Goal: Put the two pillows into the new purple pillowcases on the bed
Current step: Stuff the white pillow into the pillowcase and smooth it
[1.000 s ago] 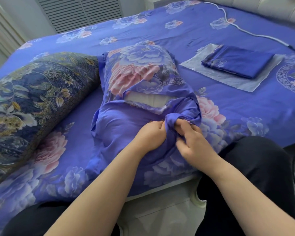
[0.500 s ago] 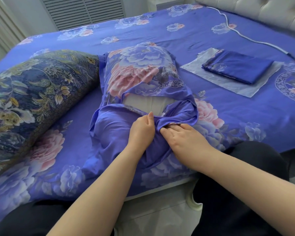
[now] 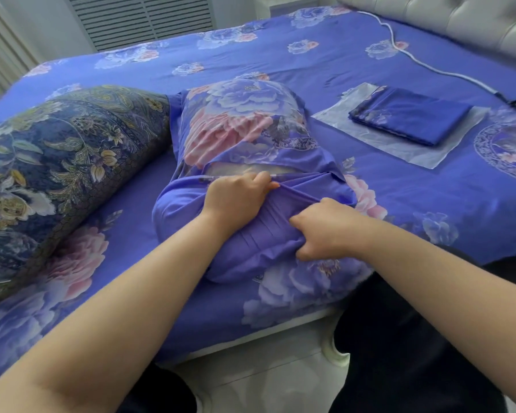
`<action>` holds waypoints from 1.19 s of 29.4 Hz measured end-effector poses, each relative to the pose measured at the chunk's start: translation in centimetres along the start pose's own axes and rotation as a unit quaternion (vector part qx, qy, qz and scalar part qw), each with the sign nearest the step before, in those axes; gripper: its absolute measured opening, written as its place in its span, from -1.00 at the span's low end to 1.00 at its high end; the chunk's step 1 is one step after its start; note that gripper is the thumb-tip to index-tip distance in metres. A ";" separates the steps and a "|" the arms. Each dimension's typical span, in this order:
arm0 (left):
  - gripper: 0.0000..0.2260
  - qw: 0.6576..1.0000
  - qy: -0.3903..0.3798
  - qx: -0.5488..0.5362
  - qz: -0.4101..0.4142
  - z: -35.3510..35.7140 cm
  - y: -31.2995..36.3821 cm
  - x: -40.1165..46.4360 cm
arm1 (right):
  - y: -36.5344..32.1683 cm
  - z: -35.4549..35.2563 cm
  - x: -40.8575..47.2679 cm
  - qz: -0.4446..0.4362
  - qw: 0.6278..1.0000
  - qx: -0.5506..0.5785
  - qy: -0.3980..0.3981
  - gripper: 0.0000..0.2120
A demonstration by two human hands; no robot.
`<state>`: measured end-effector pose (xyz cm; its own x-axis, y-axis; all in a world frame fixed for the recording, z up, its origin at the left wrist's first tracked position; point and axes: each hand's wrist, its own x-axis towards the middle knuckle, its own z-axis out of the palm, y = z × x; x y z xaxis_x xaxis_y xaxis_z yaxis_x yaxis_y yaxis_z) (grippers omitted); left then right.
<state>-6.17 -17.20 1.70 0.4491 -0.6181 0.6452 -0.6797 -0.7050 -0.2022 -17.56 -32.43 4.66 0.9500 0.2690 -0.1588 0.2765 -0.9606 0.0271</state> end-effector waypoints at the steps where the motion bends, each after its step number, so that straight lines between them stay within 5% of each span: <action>1: -0.66 1.000 0.001 -0.013 0.003 0.5 -0.2 -0.7 | -0.1 0.6 -0.4 -0.010 1.000 -0.016 0.023 -0.79; 7: -0.62 0.990 -0.066 -0.120 -0.038 1.7 0.9 -3.7 | -1.2 4.0 -0.8 0.015 0.999 -0.026 0.016 -0.78; 22: -0.69 0.988 -0.029 -0.150 -0.014 0.3 1.1 -4.9 | -2.3 3.1 -3.4 0.073 0.995 -0.055 -0.030 -0.65; 29: -0.68 0.980 -0.053 -0.192 -0.024 0.5 2.1 -5.8 | -0.4 2.8 -5.7 0.123 0.985 0.097 -0.069 -0.56; 35: -0.81 0.980 -0.045 -0.172 -0.089 -0.2 3.4 -6.2 | 0.5 3.6 -5.6 0.096 0.981 0.164 -0.048 -0.78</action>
<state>-11.44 -15.72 -2.83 0.6171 -0.5355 0.5766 -0.7345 -0.6548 0.1780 -23.23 -34.68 1.98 0.9578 0.0874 -0.2738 0.0169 -0.9681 -0.2502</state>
